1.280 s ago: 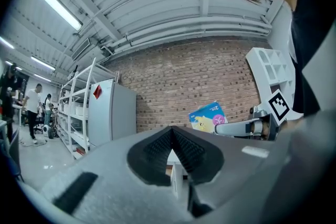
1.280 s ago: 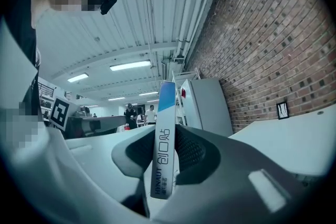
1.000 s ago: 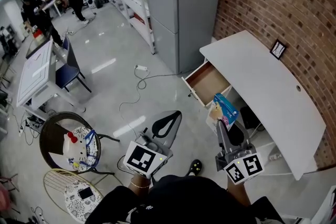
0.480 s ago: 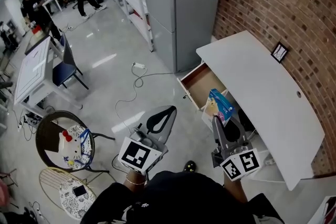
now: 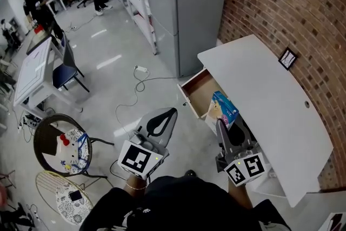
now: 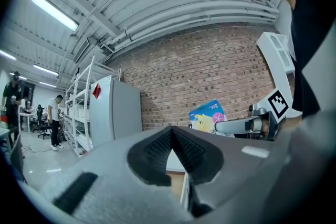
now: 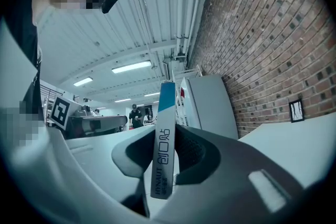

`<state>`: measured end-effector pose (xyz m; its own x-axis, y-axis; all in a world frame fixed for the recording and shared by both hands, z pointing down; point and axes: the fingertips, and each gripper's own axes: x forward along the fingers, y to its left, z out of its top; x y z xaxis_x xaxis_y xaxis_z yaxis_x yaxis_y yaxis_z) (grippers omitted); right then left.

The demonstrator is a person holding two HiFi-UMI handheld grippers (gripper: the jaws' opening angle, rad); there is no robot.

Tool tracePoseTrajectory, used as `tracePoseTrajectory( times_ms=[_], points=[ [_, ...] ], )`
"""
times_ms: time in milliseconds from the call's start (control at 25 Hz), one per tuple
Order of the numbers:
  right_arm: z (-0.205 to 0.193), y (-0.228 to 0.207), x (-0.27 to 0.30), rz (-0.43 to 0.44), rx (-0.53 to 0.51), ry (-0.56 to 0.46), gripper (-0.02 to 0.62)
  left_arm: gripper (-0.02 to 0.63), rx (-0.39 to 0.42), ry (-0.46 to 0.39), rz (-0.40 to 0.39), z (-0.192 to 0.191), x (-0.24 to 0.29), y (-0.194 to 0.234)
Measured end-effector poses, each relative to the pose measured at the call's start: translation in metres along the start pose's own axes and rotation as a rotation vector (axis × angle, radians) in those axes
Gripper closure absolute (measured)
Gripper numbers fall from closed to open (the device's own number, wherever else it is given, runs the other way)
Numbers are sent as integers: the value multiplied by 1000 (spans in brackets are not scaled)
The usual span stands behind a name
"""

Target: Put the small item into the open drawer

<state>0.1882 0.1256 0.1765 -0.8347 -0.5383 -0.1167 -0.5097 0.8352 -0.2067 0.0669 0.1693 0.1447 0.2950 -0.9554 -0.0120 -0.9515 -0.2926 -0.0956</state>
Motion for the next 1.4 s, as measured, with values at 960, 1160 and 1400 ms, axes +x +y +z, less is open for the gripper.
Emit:
tracePoseTrajectory(
  times_ms=[960,1160,1400],
  points=[
    [-11,-79,21,-219,-18,21,502,614,-26,12,-150,-25,91,34],
    [-15,-91,52,-256,-20,28,502,614,-46,19,-193,-34,117,62],
    [-14,-104,89,-296,-34,32,502,614,-54,5,-238,-35,147,97]
  ],
)
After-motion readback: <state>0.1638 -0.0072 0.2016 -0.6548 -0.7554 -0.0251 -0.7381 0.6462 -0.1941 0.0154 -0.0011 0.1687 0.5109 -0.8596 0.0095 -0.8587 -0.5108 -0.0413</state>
